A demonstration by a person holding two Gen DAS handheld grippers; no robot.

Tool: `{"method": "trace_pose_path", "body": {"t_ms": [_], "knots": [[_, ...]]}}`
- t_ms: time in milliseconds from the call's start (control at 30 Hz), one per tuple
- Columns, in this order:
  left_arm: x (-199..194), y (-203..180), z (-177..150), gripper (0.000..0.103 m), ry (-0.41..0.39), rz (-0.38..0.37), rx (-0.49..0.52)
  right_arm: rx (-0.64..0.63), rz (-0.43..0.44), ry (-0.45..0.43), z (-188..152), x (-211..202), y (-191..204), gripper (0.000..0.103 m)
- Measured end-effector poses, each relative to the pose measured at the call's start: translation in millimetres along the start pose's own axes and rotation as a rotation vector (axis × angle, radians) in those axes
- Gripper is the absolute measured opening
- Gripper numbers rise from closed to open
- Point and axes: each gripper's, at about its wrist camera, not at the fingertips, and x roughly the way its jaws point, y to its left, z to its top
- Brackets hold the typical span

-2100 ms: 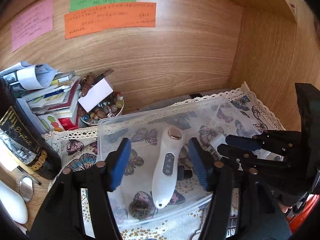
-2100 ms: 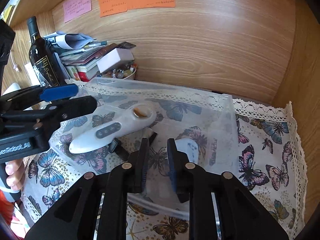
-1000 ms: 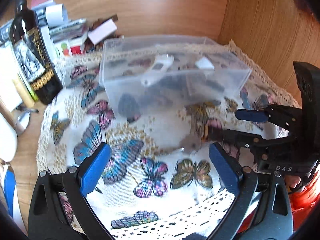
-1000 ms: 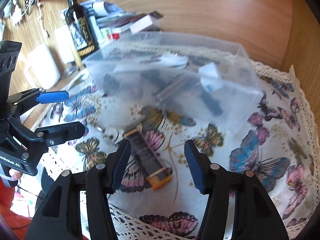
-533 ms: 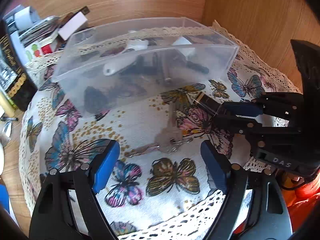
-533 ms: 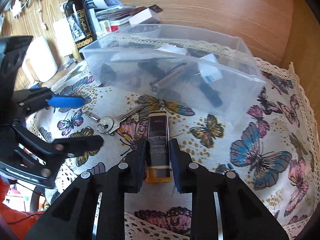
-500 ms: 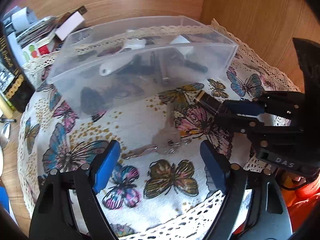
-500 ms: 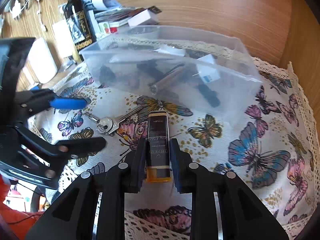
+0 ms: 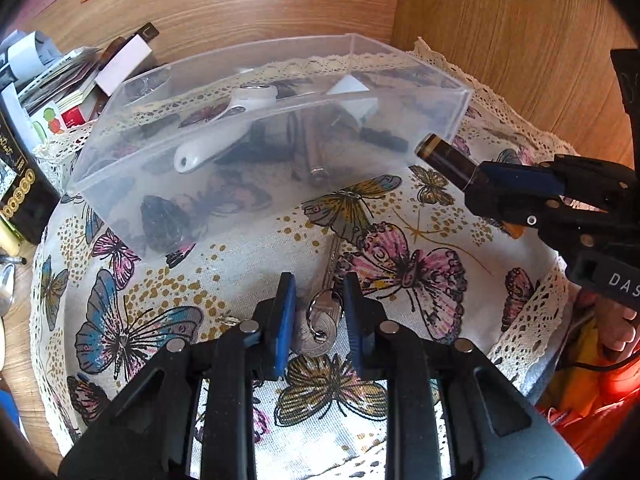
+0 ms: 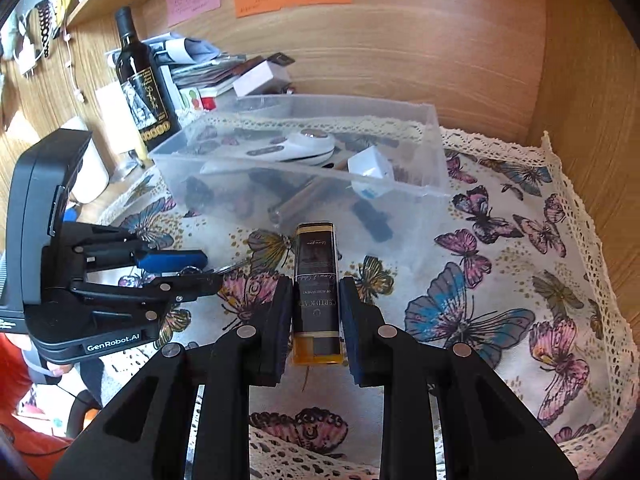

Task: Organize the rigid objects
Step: 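Lower the keys into the box with the left tool while the right lowers the bottle in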

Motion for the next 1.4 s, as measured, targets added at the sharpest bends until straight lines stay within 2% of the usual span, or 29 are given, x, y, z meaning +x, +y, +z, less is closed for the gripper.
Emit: {"method": "trace_pose_path", "body": {"t_ms": [67,100,400,700,1067,1233,1400], "knots": [[-3.5,2.1,-2.2,0.022,-0.01,0.001,-0.008,0.0,-0.004,-0.011,0.6,-2.2,0.5,0.022],[-5.3,2.7,-2.5,0.009,-0.015,0.0,-0.01,0.001,-0.007,-0.017,1.1,-4.1,0.2,0.022],[-30.5,4.4,-2.1,0.009,-0.085,0.018,-0.031,0.013,-0.023,-0.067,7.4,-15.9,-1.9,0.022],[-61.1,15.0,6.9,0.009,-0.19,0.023,-0.069,0.029,-0.042,-0.128,16.0,-31.1,-4.7,0.022],[-99.7,29.2,32.5,0.009,-0.319,0.032,-0.092,0.022,-0.066,-0.195,34.6,-42.1,-7.4,0.022],[-110.8,35.1,51.4,0.009,-0.361,0.056,-0.08,0.014,-0.072,-0.223,45.9,-44.5,-9.5,0.022],[-115.1,41.1,72.2,0.009,-0.388,0.049,-0.08,0.012,-0.073,-0.235,56.3,-40.9,-12.9,0.022]]}}
